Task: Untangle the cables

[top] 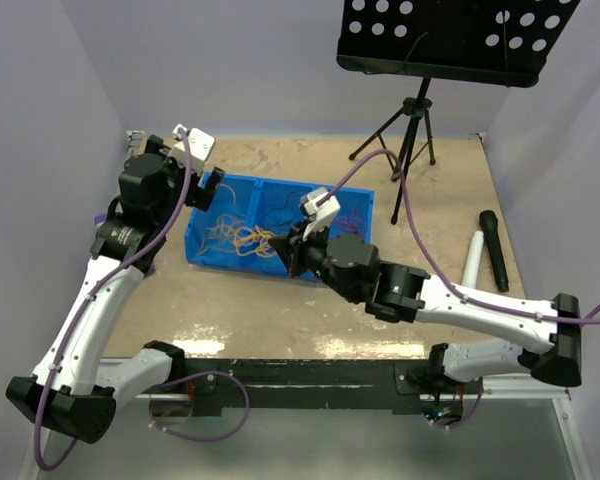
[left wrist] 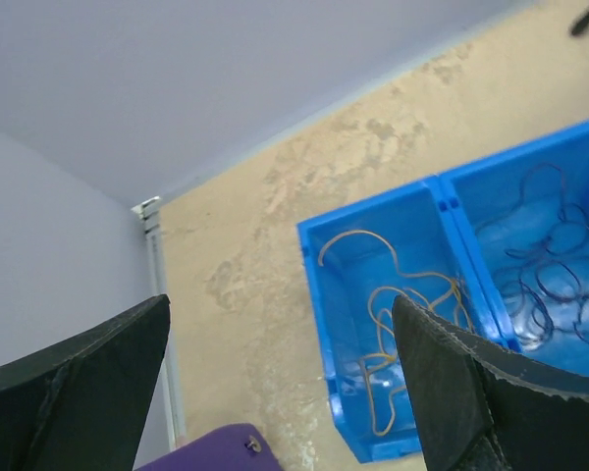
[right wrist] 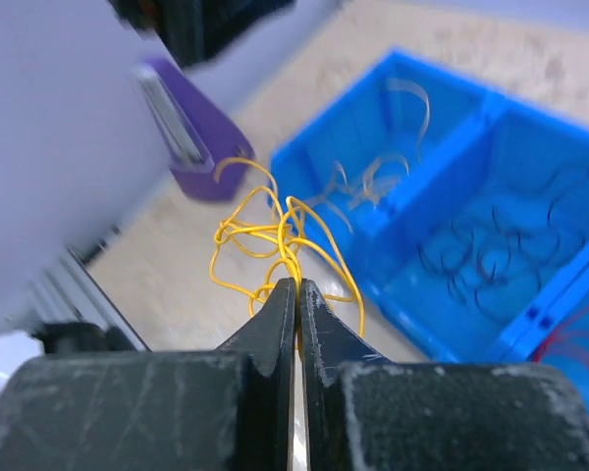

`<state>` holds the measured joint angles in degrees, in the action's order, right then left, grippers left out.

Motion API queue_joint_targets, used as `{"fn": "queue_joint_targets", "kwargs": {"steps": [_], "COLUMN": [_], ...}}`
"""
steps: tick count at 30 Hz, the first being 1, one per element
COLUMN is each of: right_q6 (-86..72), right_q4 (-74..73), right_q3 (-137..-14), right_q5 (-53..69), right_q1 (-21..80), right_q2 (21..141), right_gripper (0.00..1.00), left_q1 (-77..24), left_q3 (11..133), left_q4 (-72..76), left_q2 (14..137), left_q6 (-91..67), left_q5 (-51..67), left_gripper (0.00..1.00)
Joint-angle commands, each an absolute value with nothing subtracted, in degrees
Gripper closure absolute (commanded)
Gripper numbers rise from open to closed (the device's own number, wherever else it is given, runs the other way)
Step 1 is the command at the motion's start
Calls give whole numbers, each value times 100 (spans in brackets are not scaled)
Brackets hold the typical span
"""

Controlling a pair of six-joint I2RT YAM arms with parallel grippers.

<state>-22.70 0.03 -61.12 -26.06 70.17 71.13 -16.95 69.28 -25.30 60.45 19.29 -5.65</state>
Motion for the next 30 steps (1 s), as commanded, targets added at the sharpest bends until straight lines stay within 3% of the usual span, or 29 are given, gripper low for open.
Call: {"fn": "queue_joint_targets", "kwargs": {"steps": [1,13,27,30], "right_q6": [-1636,-967,-967,-1116], "right_q4": [-465,-448,-1098,-1230], "right_q3": [-6687,-7996,-11433,-11680], "right_q5": [-2742,-2997,-3050,-3067], "right_q1": [7031,6874,5959,5933], "right_q2": [6952,7987,12083,12208], "right_gripper": [100,100,100,77], "left_q1": [-1363,-379,-97,-105], "left_q3": [7233,8042,7743,7726], "left_q4": [-1785,-1951,-1907,-1995], "left_q2": [5731,6187,6108,6170], "left_q6": [1276,422,387,387], "left_q5": [-1186,-484,-247,-150], "left_gripper": [0,0,0,0]}}
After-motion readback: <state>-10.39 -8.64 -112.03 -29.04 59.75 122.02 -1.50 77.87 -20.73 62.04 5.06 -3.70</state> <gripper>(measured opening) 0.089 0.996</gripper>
